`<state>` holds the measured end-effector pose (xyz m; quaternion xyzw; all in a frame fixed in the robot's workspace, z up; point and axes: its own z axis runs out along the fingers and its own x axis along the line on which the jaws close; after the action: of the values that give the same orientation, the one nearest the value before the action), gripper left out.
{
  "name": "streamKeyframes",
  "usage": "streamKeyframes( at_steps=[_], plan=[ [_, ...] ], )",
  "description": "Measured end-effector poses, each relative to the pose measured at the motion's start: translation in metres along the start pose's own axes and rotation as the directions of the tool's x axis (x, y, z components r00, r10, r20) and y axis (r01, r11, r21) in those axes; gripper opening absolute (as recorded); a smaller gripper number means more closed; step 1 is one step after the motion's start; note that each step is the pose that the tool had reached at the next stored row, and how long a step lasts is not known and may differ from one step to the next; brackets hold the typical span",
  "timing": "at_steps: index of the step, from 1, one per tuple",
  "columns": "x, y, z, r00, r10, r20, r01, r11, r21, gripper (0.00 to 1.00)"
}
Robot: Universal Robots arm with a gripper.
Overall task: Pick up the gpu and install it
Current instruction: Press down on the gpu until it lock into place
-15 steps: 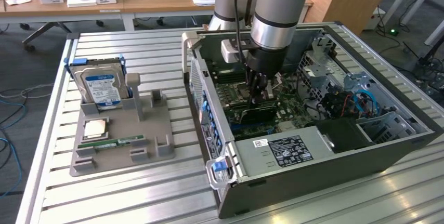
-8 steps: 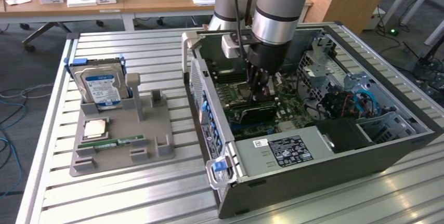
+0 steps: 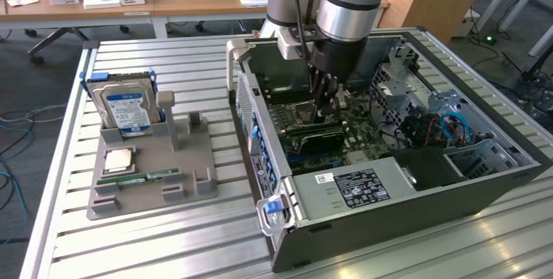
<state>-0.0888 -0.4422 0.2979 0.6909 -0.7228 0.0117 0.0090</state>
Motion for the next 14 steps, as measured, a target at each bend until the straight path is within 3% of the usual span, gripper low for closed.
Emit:
streamKeyframes(
  at_steps=[8, 14],
  plan=[
    [0.001, -0.0001, -0.0278, 1.0, 0.0, -0.0001, 0.0, 1.0, 0.0, 0.11],
    [0.001, -0.0002, -0.0389, 1.0, 0.0, -0.0002, 0.0, 1.0, -0.0001, 0.11]
  ],
)
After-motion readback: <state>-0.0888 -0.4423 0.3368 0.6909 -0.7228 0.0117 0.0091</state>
